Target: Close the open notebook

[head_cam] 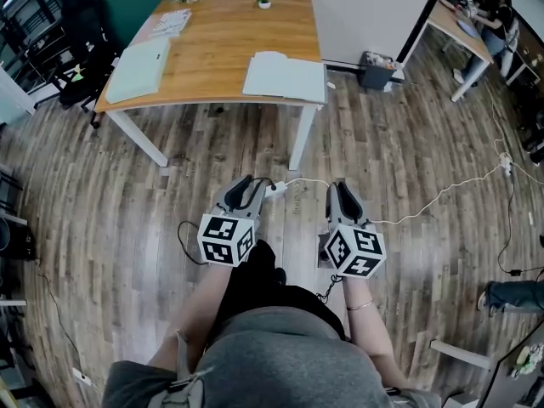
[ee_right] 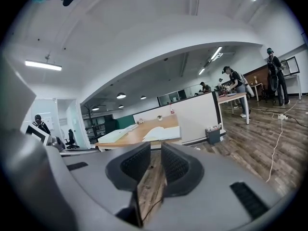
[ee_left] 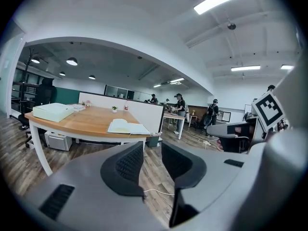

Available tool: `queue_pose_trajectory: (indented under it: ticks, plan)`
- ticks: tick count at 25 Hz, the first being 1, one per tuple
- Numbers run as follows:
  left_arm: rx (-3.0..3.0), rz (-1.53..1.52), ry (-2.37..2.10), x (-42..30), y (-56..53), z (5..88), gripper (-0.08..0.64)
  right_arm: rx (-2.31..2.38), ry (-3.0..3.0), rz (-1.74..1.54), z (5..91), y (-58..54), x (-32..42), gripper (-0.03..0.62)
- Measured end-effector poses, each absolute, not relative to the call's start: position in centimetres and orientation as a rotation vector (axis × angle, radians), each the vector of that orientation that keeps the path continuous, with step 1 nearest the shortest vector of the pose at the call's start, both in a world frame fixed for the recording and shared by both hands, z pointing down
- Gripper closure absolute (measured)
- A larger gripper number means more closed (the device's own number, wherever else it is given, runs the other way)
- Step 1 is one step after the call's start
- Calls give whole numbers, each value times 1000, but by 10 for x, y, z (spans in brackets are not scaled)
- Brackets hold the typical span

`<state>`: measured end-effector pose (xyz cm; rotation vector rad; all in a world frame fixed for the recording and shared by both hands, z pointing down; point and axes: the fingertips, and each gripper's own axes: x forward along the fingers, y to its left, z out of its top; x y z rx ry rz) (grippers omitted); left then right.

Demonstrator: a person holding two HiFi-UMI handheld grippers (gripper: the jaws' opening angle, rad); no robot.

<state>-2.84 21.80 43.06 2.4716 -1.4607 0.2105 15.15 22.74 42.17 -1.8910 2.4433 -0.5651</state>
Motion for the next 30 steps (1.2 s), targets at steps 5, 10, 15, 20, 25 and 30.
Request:
queue_pose_trajectory:
  ticks: [5,10,15,20,25,30]
  plan:
    - [2461,244,-1439,-27,208,438,420,-1837,2469,-637,431,218,144,488]
    - [2437,221,-1452,-32,183,443,410,-1808,2478,-685,437,193,140,454]
    - [2433,247,-1429,-37,145,451,371,-1812,2456,-712,439,156,139,440]
    - [2446,251,-1410,-42,92,452,356,-1826,2420,-733,439,105,135,439]
    - [2469,267,-1407,-52,36,448,356,-1863,2384,-742,439,51,131,442]
    - [2486,287,-1379,-57,-17,443,357,-1925,2342,-740,436,6,136,446]
